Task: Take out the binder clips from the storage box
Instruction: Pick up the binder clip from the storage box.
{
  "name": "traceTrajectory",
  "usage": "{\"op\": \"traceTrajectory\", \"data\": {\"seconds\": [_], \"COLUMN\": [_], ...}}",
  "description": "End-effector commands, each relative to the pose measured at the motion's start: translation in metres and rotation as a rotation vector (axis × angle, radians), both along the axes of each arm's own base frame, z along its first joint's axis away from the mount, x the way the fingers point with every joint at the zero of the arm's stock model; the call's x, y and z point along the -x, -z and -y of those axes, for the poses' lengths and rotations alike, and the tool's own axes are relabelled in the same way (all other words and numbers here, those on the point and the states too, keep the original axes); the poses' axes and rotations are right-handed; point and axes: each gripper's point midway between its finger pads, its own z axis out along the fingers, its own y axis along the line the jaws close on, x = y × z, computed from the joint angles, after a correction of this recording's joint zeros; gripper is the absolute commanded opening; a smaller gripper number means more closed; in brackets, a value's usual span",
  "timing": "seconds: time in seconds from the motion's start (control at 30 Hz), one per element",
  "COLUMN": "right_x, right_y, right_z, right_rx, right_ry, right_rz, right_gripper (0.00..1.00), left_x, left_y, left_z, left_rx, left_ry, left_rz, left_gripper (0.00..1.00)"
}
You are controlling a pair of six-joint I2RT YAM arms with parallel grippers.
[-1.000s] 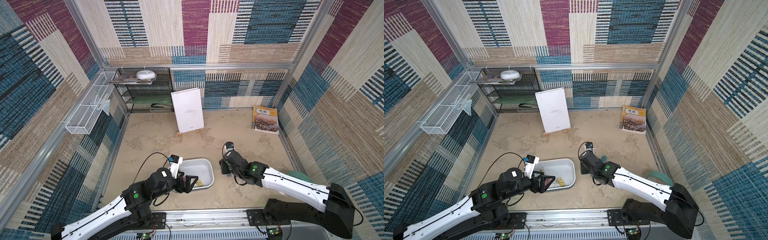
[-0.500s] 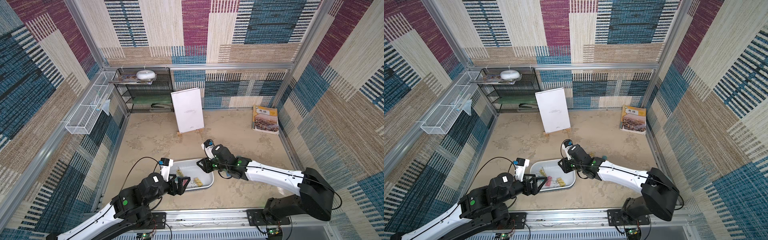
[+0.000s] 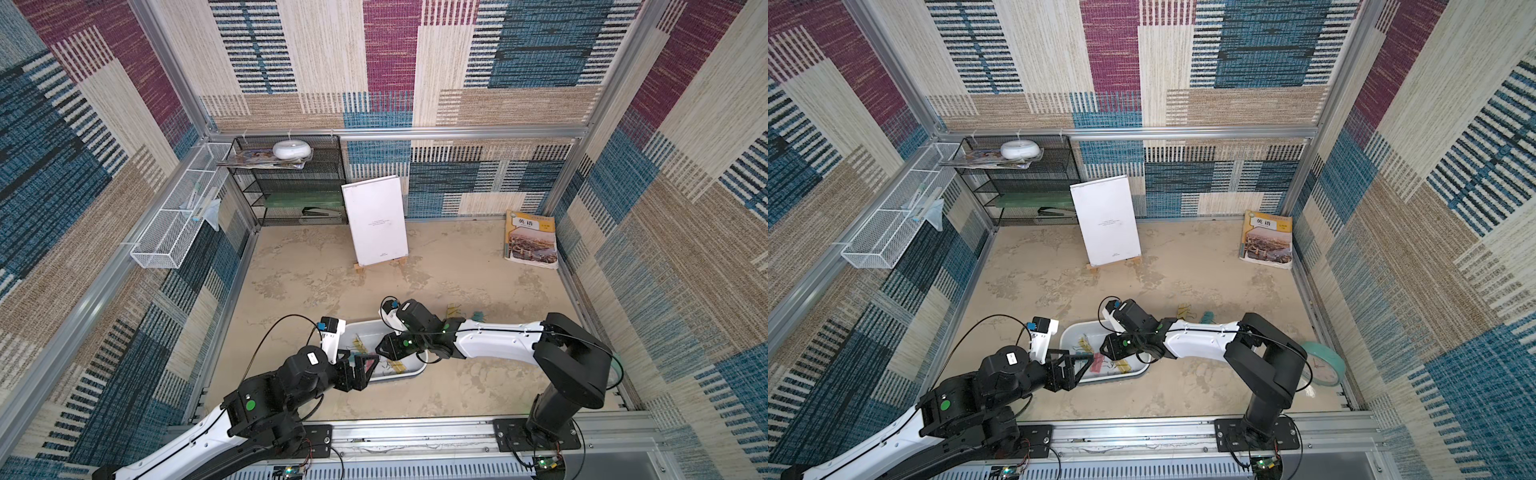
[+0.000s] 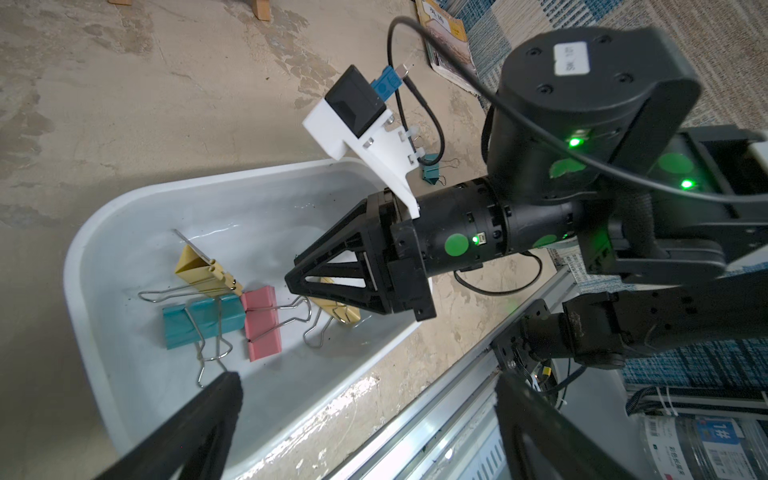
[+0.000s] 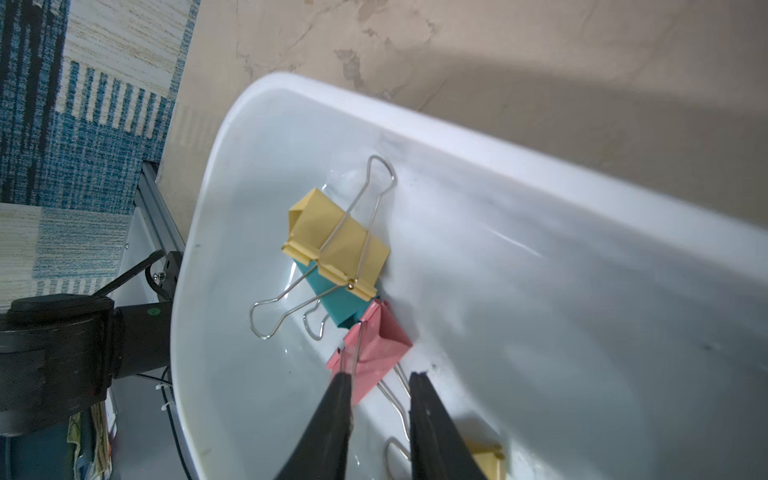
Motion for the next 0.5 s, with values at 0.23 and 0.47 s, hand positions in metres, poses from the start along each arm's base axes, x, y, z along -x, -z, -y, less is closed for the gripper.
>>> {"op": "traceTrajectory", "data": {"seconds": [0.23, 0.47], "right_x": [0.016, 0.018], "right_y": [-0.004, 0.007], "right_z": [-0.015, -0.006], "right_rx": [-0.045, 0.039], "right_ry": [-0.038, -0.019], "right_rz": [-0.066, -0.074], "right_gripper": [0.28, 0.27], "left_x": [0.004, 0.004], "left_y": [0.002, 0.002], "left_z": [0.000, 0.000], "left_rx": [0.011, 0.009], "left_ry": [0.013, 0.016], "left_rz": [-0.004, -0.005], "left_gripper": [0.99, 0.99]}}
